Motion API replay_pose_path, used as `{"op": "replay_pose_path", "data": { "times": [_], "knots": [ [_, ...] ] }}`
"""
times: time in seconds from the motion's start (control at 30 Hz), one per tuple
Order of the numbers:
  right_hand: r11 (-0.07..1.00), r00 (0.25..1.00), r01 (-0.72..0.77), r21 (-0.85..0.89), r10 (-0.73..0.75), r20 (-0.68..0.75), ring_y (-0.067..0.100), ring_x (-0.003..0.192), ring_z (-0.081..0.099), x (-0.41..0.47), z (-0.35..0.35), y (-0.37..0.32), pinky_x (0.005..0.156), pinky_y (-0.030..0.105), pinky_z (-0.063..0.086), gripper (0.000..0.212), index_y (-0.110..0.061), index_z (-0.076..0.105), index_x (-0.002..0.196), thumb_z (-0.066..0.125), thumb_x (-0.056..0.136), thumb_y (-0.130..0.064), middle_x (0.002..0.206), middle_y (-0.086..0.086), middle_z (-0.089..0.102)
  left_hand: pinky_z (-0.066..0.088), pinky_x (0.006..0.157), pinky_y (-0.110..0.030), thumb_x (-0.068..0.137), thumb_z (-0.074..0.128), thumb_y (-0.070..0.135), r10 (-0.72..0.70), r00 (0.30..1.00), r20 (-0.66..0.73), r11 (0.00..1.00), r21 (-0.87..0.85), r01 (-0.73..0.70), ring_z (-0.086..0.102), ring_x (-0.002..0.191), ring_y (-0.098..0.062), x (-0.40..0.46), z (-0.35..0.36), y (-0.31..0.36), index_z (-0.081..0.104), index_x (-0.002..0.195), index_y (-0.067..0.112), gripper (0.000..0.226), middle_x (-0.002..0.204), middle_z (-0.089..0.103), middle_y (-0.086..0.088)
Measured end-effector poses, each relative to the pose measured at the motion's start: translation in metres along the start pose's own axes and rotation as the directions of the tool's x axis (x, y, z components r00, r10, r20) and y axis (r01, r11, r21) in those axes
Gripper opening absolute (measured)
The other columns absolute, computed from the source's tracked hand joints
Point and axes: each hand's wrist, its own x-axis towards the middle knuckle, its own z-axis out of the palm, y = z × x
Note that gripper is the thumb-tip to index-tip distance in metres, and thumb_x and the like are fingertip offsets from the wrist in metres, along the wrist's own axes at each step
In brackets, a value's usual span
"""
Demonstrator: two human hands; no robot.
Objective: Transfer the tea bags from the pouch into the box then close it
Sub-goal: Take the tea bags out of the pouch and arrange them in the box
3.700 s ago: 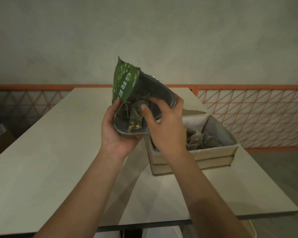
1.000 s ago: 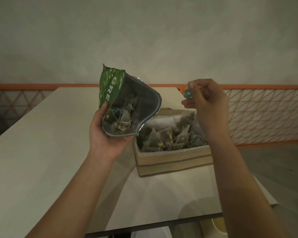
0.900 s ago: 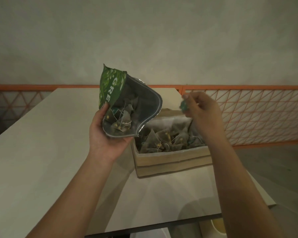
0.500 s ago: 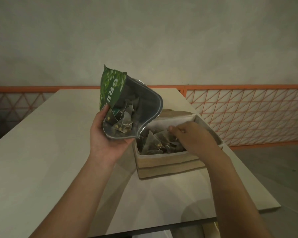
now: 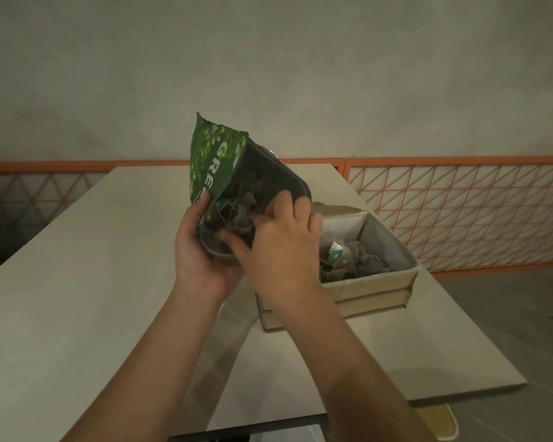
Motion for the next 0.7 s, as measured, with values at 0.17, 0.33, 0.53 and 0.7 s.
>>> {"op": "replay_pose_path", "data": {
  "times": [0.17,0.33,0.53,0.7],
  "knots": [
    [0.993,0.999,-0.004,0.115,0.000,0.035,0.027,0.103,0.041,-0.004,0.001,0.002,0.079,0.036,0.020,0.031,-0.031,0.075,0.092,0.070,0.074,-0.056,0.105,0.000,0.051,0.056,0.096,-0.037,0.093,0.051,0.043,-0.002,1.000,0.006,1.000,0.005,0.002,0.066,0.116,-0.029,-0.001,0.000,0.000,0.061,0.135,0.008,0.056,0.139,0.061,-0.015],
    [0.897,0.998,-0.024,0.441,-0.003,0.060,0.014,0.094,0.047,-0.007,-0.012,0.018,0.074,0.031,0.022,0.013,-0.031,0.059,0.079,0.072,0.076,-0.033,0.091,-0.012,0.060,0.060,0.083,-0.034,0.088,0.055,0.043,0.003,1.000,-0.012,1.000,0.010,-0.002,0.069,0.103,-0.027,-0.001,0.002,0.000,0.063,0.132,0.009,0.057,0.132,0.063,-0.014],
    [0.585,0.974,-0.157,0.796,0.225,0.027,0.002,0.081,0.059,0.000,-0.038,0.048,0.065,0.014,0.048,0.024,-0.030,0.053,0.088,0.073,0.085,-0.017,0.088,-0.014,0.061,0.060,0.080,-0.037,0.090,0.055,0.045,-0.003,0.999,0.040,1.000,-0.026,0.004,0.059,0.123,-0.031,0.004,0.001,0.004,0.059,0.140,0.019,0.056,0.149,0.052,-0.013],
    [0.531,0.947,-0.247,0.810,0.308,0.087,-0.001,0.079,0.061,0.010,-0.037,0.073,0.066,0.011,0.049,0.038,-0.028,0.054,0.114,0.074,0.085,-0.017,0.104,-0.011,0.067,0.053,0.097,-0.043,0.096,0.051,0.045,-0.018,0.997,0.077,0.998,-0.057,0.022,0.047,0.139,-0.034,0.008,-0.008,0.006,0.056,0.142,0.021,0.053,0.150,0.050,-0.012]
  ]
}}
